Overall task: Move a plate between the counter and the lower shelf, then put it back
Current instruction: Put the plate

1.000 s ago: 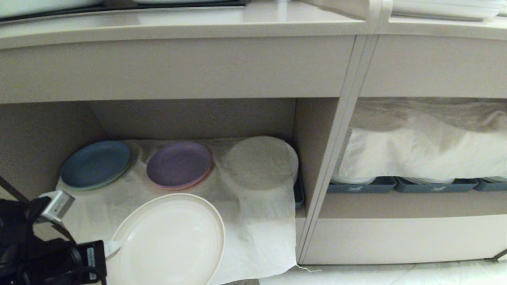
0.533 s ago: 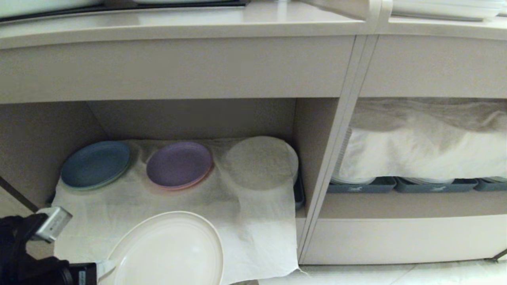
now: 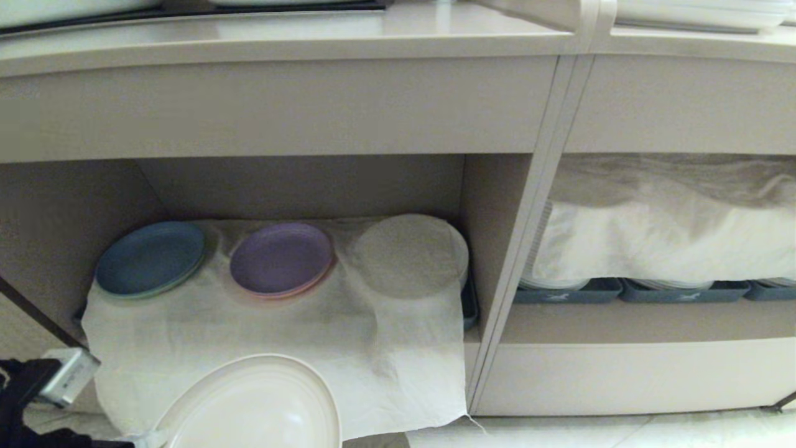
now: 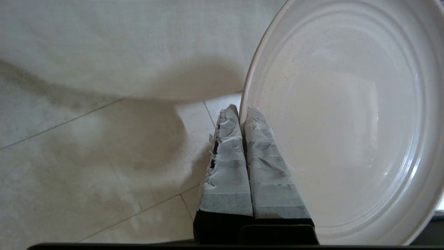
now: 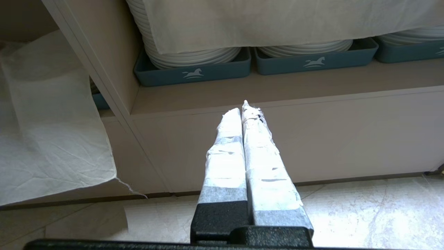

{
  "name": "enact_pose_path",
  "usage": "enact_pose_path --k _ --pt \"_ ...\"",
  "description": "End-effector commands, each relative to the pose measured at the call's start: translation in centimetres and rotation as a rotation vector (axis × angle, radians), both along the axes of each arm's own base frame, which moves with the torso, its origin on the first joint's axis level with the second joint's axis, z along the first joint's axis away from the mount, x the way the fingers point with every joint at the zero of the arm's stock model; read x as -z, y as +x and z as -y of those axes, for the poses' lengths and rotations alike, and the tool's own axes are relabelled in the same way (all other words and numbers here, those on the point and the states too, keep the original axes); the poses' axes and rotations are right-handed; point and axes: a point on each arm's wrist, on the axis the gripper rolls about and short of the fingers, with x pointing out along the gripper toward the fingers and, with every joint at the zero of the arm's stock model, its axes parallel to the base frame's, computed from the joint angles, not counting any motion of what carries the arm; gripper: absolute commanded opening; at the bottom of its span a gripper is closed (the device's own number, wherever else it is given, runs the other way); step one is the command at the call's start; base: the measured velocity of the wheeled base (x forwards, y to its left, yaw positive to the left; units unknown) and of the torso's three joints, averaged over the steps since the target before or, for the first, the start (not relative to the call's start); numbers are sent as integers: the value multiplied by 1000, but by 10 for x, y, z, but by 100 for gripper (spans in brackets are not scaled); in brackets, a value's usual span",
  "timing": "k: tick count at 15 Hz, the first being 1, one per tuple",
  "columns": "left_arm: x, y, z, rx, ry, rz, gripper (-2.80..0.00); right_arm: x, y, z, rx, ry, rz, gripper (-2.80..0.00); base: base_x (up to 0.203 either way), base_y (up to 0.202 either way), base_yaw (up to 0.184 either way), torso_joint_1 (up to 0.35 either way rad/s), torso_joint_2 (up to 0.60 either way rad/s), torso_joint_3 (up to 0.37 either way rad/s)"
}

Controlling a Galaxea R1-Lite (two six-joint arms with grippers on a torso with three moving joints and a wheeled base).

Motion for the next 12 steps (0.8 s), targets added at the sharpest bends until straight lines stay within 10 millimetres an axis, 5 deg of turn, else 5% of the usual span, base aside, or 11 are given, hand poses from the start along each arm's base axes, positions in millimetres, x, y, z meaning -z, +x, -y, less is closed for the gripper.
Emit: enact_pose_path --k 1,12 --pt "2 -10 -2 0 -5 -6 -280 0 0 0 0 0 0 -280 0 0 0 0 0 0" --pt "3 -32 -5 -28 -101 -53 -280 0 0 0 0 0 0 -280 0 0 0 0 0 0"
